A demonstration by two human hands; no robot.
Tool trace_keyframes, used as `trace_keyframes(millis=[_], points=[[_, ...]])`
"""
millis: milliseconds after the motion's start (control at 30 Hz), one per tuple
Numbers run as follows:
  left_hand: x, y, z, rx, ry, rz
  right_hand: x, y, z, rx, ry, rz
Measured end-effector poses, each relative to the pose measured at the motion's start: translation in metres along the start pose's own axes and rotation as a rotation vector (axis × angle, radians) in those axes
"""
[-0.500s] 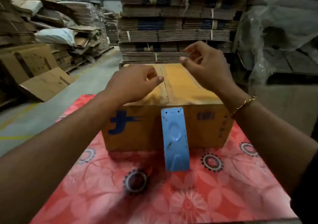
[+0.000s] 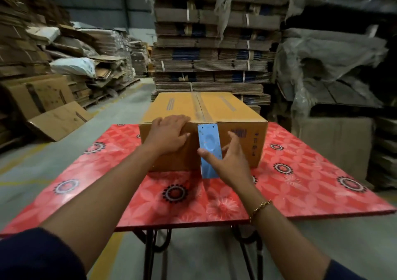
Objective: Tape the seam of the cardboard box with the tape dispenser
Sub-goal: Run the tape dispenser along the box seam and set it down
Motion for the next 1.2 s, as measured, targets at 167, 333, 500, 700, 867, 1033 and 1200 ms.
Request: trace_keyframes(millis=[167, 333, 500, 700, 867, 1033, 1200], points=[[0.0, -0.001, -0.001, -0.036, -0.027, 0.03, -0.005, 0.03, 0.021, 0.016, 0.023, -0.102], [-0.005, -0.005, 0.002, -0.102, 0.025, -0.065, -0.007, 0.024, 0.022, -0.086, -0.039, -0.114], [-0.014, -0.003, -0.011, -0.04, 0.195, -0.194, -0.006, 0.023, 0.022, -0.071, -0.083, -0.078], [-0.023, 0.004, -0.027, 0.062, 0.268, -0.187, -0.004, 0.025, 0.023, -0.056, -0.121, -0.006], [-0.018, 0.012, -0.027, 0.008, 0.239, -0.162, 0.0, 0.019, 0.029, -0.064, -0.133, 0.048], [-0.02, 0.01, -0.027, 0.005, 0.24, -0.14, 0.002, 0.01, 0.039, -0.034, -0.11, 0.092], [-0.022, 0.008, -0.027, 0.01, 0.245, -0.14, -0.003, 0.004, 0.064, 0.002, -0.073, 0.159]])
Point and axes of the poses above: each hand's wrist, its own z-axis away from the middle knuckle, its own y-axis out of the palm, x = y × z, the point moved 5 cm from there along -z, towards the middle knuckle, and after that the axes turned 9 degrees about -x, right-handed, at the moved point
